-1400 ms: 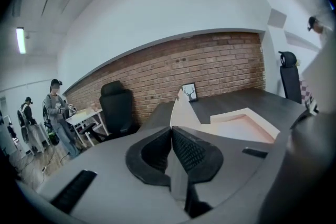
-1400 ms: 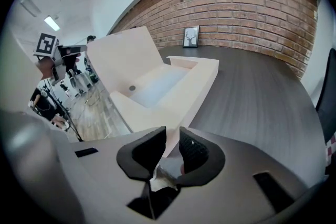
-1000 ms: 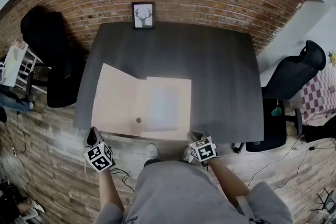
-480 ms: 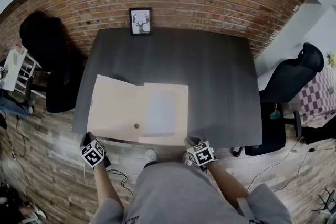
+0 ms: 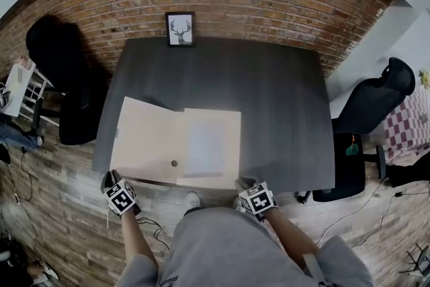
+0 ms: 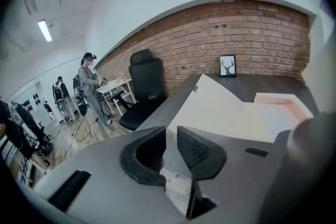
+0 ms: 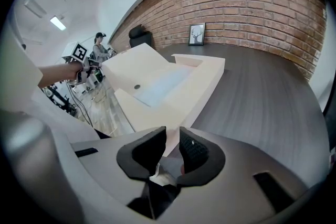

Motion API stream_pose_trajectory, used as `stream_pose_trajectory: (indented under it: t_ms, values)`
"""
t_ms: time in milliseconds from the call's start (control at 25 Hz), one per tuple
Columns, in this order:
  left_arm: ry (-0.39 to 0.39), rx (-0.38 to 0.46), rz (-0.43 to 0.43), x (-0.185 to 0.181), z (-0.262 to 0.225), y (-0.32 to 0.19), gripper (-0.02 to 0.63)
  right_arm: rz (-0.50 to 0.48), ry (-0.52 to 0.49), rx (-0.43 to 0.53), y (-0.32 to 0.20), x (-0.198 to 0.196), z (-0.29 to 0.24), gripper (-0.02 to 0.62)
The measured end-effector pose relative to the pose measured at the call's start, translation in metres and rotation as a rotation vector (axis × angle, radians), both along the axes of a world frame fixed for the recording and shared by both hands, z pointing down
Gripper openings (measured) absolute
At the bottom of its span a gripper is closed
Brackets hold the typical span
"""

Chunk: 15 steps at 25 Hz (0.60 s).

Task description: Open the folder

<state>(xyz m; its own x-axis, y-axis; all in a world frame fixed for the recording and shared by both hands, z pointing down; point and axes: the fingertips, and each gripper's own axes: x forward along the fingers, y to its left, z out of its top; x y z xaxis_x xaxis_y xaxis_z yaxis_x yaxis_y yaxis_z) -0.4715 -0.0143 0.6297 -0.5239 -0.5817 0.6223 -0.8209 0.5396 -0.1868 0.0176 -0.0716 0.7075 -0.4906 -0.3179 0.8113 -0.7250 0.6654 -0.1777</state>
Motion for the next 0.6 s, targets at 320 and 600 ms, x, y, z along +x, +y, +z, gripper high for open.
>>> stream_pose_trajectory:
  t_ms: [320,600]
  values:
    - [-0.096,0.081,-0.013,-0.004,-0.039,-0.006,0.003,-0.003,-0.002,-0.004,0.0,0.0,0.0,0.064]
    - [-0.201,0.134,0.098,0.009,-0.086,-0.027,0.003,-0.013,-0.018,-0.025,0.001,0.0,0.0,0.051]
